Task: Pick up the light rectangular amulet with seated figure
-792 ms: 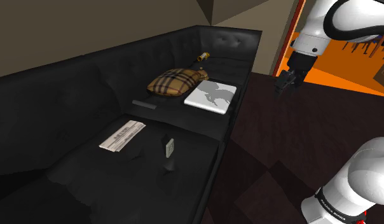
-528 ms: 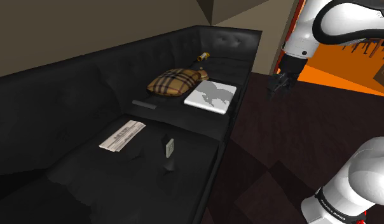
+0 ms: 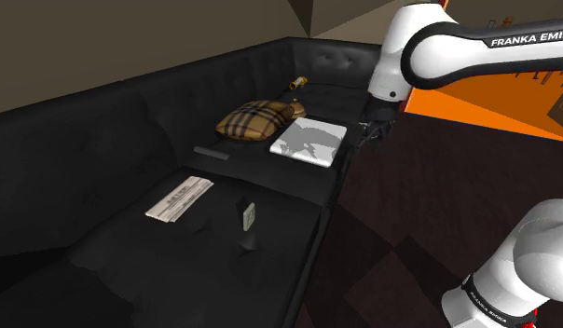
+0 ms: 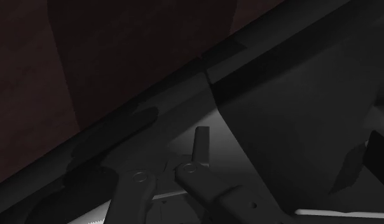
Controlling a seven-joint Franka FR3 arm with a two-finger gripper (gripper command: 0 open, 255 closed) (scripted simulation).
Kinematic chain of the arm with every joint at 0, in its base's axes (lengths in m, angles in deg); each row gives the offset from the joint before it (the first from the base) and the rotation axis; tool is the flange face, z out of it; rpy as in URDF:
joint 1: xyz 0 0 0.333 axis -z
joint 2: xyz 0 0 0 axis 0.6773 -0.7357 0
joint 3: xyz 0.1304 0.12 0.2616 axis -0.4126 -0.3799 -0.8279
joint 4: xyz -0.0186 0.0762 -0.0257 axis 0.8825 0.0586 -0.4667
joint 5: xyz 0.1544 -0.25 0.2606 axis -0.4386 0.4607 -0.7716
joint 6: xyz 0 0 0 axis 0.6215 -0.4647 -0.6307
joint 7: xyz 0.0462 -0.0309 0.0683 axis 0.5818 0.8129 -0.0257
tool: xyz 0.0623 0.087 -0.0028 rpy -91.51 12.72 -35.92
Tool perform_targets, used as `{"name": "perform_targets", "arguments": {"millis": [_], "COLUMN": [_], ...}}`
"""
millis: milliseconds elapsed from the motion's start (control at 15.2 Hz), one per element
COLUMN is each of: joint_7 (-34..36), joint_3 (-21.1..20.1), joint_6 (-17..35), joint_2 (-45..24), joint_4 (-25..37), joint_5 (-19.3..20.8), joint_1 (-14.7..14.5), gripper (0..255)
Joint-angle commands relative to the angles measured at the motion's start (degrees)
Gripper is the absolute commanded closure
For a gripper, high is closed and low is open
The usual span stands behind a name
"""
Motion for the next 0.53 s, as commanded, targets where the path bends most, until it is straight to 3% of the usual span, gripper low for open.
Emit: {"name": "perform_targets", "arguments": {"millis": [0,462], "joint_7": [1.91,8.61], "joint_3": [-2.08,-8.32], "joint_6": [2.14,7.95], "joint_2": [-3.11,-16.73], "joint_4": [0.97,8.29], "joint_5": [-0.24,1.91], "joint_1": [-0.76,-2.49], "gripper": [0,0]}}
